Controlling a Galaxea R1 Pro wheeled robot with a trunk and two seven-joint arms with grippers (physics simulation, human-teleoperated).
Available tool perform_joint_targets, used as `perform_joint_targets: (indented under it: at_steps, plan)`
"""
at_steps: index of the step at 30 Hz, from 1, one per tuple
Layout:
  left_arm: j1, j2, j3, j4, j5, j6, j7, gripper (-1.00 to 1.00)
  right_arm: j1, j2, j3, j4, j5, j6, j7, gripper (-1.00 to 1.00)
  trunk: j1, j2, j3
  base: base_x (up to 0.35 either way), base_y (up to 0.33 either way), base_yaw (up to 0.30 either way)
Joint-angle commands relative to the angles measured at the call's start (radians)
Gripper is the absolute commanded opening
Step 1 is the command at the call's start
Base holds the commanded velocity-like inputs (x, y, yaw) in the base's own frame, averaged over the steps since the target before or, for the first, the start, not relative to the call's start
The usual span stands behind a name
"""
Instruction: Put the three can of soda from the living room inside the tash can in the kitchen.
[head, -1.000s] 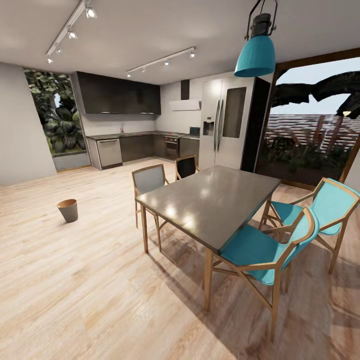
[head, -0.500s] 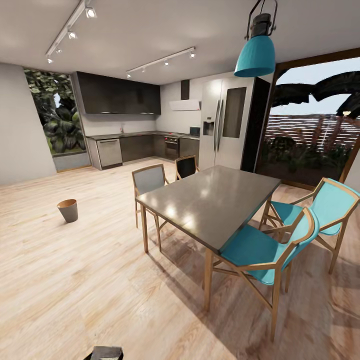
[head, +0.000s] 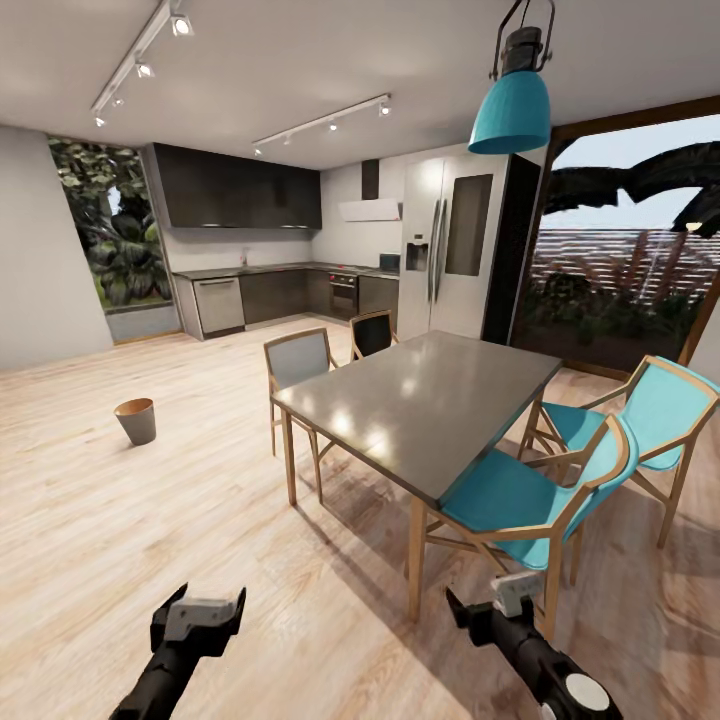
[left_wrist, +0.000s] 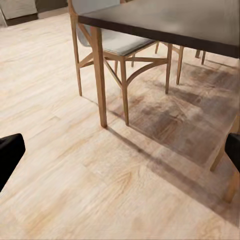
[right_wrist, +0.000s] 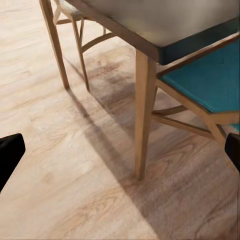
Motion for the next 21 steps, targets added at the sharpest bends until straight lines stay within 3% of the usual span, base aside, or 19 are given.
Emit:
perform_joint_targets:
  at_steps: [1, 4, 5, 8, 9, 16, 21]
  plan:
    - [0.013, 0.003, 0.000, -0.003, -0.001, -0.033, -0.001, 1.00, 0.003, -0.004, -0.011, -0.007, -0.001, -0.016, 0.007, 1.00, 0.000, 0.000, 0.000, 0.000, 0.000, 0.000]
    - [0.056, 0.014, 0.001, -0.004, -0.003, -0.108, -0.002, 1.00, 0.029, -0.026, -0.044, -0.004, -0.005, -0.117, 0.040, 1.00, 0.000, 0.000, 0.000, 0.000, 0.000, 0.000]
    - [0.083, 0.024, 0.001, 0.028, -0.003, -0.155, -0.006, 1.00, 0.077, -0.057, -0.079, 0.015, -0.009, -0.246, 0.092, 1.00, 0.000, 0.000, 0.000, 0.000, 0.000, 0.000]
    - [0.097, 0.029, 0.002, 0.088, -0.001, -0.209, -0.012, 1.00, 0.114, -0.073, -0.128, 0.054, -0.012, -0.352, 0.140, 1.00, 0.000, 0.000, 0.000, 0.000, 0.000, 0.000]
    - [0.101, 0.031, 0.003, 0.137, 0.000, -0.254, -0.015, 1.00, 0.127, -0.078, -0.158, 0.087, -0.012, -0.401, 0.161, 1.00, 0.000, 0.000, 0.000, 0.000, 0.000, 0.000]
    - [0.107, 0.032, 0.009, 0.307, 0.007, -0.346, -0.019, 1.00, 0.146, -0.087, -0.202, 0.175, -0.011, -0.471, 0.191, 1.00, 0.000, 0.000, 0.000, 0.000, 0.000, 0.000]
    - [0.107, 0.031, 0.008, 0.359, 0.005, -0.362, -0.019, 1.00, 0.149, -0.087, -0.208, 0.206, -0.011, -0.484, 0.195, 1.00, 0.000, 0.000, 0.000, 0.000, 0.000, 0.000]
